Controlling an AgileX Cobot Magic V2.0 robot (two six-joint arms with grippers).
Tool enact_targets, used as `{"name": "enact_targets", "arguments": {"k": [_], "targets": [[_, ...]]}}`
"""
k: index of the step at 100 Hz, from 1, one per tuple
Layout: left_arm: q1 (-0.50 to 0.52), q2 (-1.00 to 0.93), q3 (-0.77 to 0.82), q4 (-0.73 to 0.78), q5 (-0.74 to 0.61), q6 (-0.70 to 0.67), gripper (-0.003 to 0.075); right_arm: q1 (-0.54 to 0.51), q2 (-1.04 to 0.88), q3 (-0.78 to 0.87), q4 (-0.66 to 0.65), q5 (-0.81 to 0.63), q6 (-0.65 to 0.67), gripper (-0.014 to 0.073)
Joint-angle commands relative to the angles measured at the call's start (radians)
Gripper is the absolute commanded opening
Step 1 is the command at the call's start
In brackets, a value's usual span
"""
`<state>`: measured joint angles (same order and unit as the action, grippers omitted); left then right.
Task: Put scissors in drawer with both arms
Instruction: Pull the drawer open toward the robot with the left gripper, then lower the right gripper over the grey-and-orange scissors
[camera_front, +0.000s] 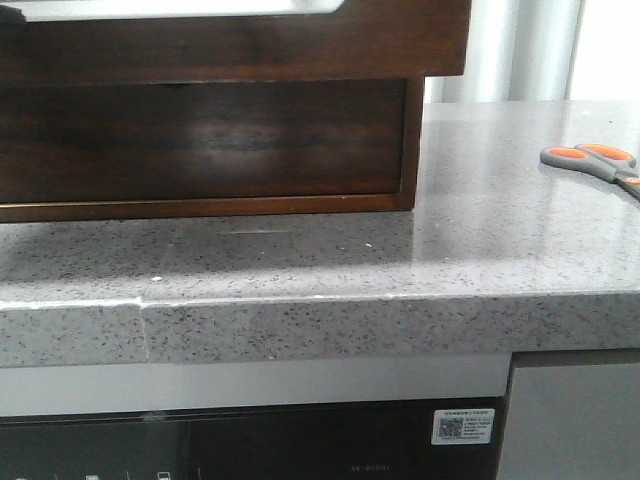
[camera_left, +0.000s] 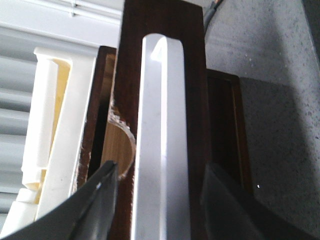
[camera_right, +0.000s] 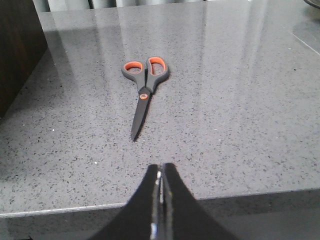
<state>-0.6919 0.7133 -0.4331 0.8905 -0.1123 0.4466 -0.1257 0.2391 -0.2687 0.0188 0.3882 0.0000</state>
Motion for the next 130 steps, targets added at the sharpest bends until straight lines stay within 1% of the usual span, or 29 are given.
{"name": "enact_targets", "arguments": {"k": [1, 14, 22, 34, 41, 48, 52, 58, 62, 65, 69, 81, 93, 104, 130], "targets": [[-0.007, -0.018, -0.03, -0.065, -0.098, -0.008, 0.0351, -0.005, 0.019, -0.029, -0.003, -0.063, 0.0, -0.0106], [-0.007, -0.075, -0.03, -0.235, -0.162, -0.008, 0.0349, -0.001, 0.019, -0.035, -0.003, -0.043, 0.0, -0.0106], [-0.007, -0.124, -0.03, -0.329, -0.18, -0.008, 0.0347, 0.021, 0.019, -0.063, -0.003, 0.024, 0.0, -0.0106], [-0.007, -0.211, -0.03, -0.409, -0.184, -0.008, 0.0347, 0.052, 0.038, -0.129, -0.003, 0.123, 0.0, -0.0104], [-0.007, -0.26, -0.03, -0.495, -0.184, -0.008, 0.0347, 0.062, 0.077, -0.175, -0.003, 0.15, 0.0, -0.0078], [-0.007, -0.31, -0.03, -0.621, -0.184, -0.008, 0.0347, 0.073, 0.14, -0.228, 0.002, 0.156, 0.0, 0.0008], [-0.007, -0.337, -0.03, -0.703, -0.182, -0.008, 0.0338, 0.077, 0.188, -0.262, 0.007, 0.159, 0.0, 0.0083], [-0.007, -0.374, -0.03, -0.8, -0.166, -0.008, 0.0311, 0.082, 0.27, -0.31, 0.028, 0.161, 0.0, 0.0199], [-0.007, -0.392, -0.03, -0.843, -0.15, -0.008, 0.0287, 0.086, 0.322, -0.348, 0.041, 0.164, 0.0, 0.0251], [-0.007, -0.407, -0.03, -0.86, -0.131, -0.008, 0.0258, 0.086, 0.376, -0.376, 0.041, 0.172, 0.0, 0.0286], [-0.007, -0.421, -0.03, -0.865, -0.114, -0.008, 0.0225, 0.086, 0.433, -0.42, 0.042, 0.19, 0.0, 0.0304], [-0.007, -0.458, -0.03, -0.873, -0.076, -0.008, 0.0099, 0.086, 0.636, -0.573, 0.042, 0.279, 0.0, 0.0303], [-0.007, -0.482, -0.03, -0.92, -0.062, -0.008, 0.0008, 0.086, 0.862, -0.764, 0.042, 0.394, 0.0, 0.0303], [-0.005, -0.483, -0.03, -0.95, -0.051, -0.008, 0.0004, 0.086, 1.048, -0.962, 0.042, 0.497, 0.0, 0.0303], [-0.005, -0.483, -0.03, -0.95, -0.044, -0.008, 0.0004, 0.086, 1.468, -1.397, 0.041, 0.768, 0.0, 0.0302]]}}
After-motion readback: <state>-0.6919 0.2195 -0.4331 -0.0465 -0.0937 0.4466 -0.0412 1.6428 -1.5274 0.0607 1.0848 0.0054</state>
